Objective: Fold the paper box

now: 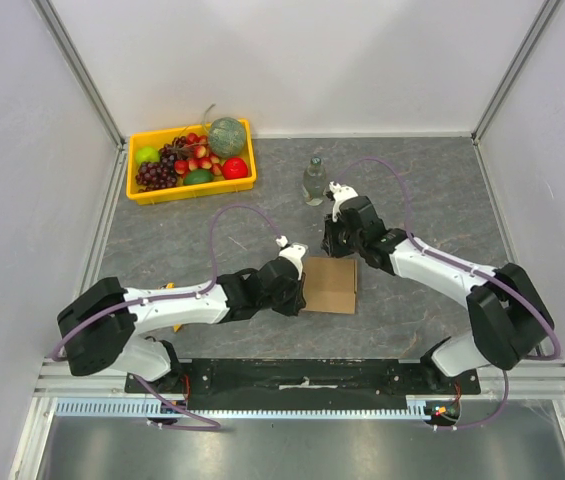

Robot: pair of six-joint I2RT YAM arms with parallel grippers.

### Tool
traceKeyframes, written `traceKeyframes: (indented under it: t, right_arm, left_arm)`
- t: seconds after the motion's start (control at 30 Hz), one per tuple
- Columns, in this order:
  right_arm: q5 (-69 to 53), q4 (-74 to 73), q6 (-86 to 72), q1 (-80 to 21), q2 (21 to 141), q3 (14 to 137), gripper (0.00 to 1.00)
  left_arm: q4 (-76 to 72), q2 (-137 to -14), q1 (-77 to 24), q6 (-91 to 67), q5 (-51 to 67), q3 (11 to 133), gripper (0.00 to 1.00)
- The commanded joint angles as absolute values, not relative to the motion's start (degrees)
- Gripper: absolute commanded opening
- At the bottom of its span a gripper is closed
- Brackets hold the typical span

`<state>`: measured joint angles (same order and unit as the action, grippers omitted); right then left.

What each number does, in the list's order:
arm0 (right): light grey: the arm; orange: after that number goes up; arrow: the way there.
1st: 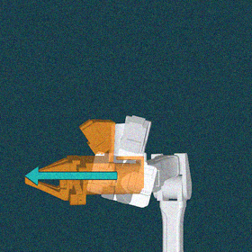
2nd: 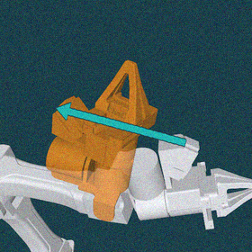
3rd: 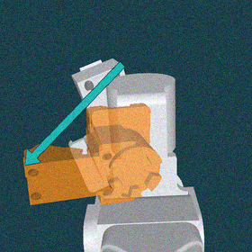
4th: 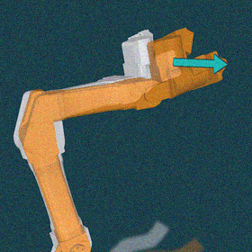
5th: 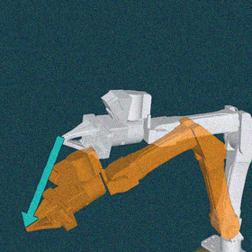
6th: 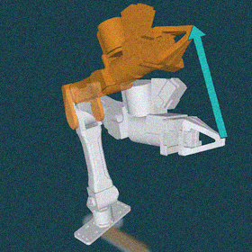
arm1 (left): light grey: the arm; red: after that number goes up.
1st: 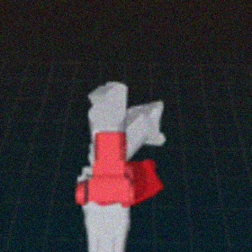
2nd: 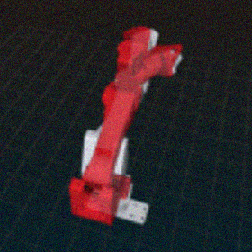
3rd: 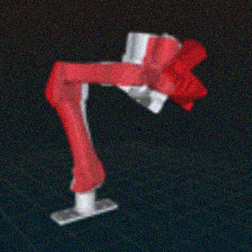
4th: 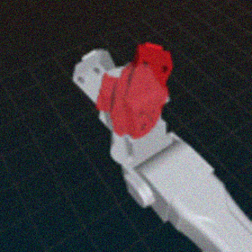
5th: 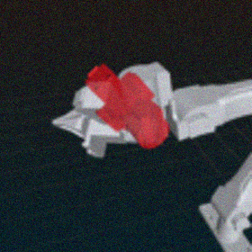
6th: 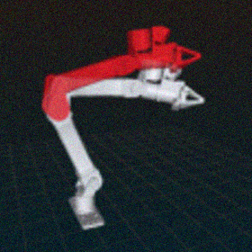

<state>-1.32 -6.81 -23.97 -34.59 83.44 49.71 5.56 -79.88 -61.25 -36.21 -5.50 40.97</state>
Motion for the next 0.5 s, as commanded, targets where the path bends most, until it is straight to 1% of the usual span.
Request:
traceKeyframes:
  t: [0.0, 0.17, 0.47]
  right_arm:
    - [-1.41, -3.16, -23.29, -34.54, 85.6, 52.91, 0.24]
    - [-1.58, -2.55, -23.38, -34.54, 88.33, 53.26, 0.22]
    - [-2.02, -1.84, -23.38, -34.54, 91.4, 53.88, 0.22]
  left_arm:
    - [1.5, -81.56, -61.61, -37.88, -5.36, 44.03, 0.02]
    - [0.53, -84.19, -61.61, -38.14, -4.4, 44.91, 0.02]
    - [0.18, -86.75, -61.7, -38.85, -2.37, 45.44, 0.02]
